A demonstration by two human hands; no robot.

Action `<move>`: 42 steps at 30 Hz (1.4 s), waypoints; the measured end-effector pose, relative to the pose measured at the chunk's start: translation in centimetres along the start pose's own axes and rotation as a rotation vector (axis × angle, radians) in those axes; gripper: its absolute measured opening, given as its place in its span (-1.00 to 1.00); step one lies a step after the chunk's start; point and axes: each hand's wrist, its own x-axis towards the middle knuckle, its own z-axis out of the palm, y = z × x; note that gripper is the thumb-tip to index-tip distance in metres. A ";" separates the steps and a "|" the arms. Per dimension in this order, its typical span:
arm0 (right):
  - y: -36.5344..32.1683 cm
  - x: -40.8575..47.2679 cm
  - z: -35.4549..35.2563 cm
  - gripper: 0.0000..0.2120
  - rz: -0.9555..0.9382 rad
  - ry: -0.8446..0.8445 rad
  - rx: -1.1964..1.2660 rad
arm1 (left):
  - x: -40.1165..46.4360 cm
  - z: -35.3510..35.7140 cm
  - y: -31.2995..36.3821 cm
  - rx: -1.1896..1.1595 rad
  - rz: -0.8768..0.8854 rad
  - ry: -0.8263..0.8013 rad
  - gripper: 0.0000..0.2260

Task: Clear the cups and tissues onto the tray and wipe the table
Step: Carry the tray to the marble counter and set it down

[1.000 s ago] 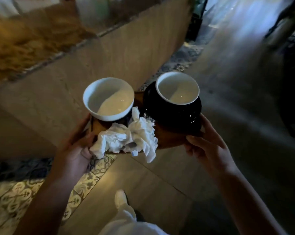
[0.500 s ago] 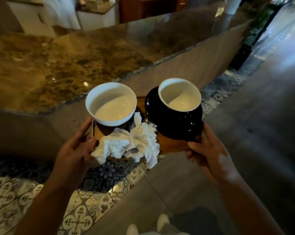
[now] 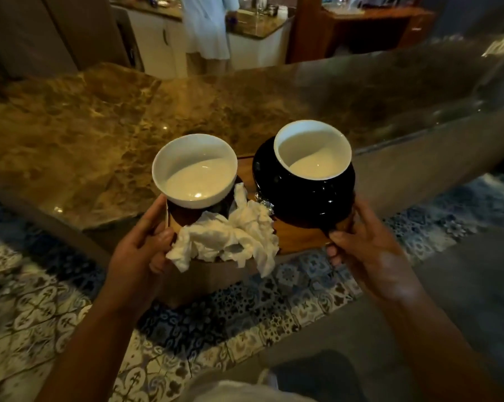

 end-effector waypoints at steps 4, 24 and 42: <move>-0.6 6.0 0.4 -0.23 0.021 -0.018 -0.029 | 4.0 -1.0 0.6 -0.026 0.011 0.025 -0.55; 4.5 29.9 16.3 -0.09 0.092 0.093 0.089 | 29.1 -17.8 10.7 0.109 -0.121 -0.065 -0.54; 8.7 44.5 15.1 -0.14 0.283 0.010 0.014 | 37.9 -20.6 6.4 0.203 -0.248 0.111 -0.25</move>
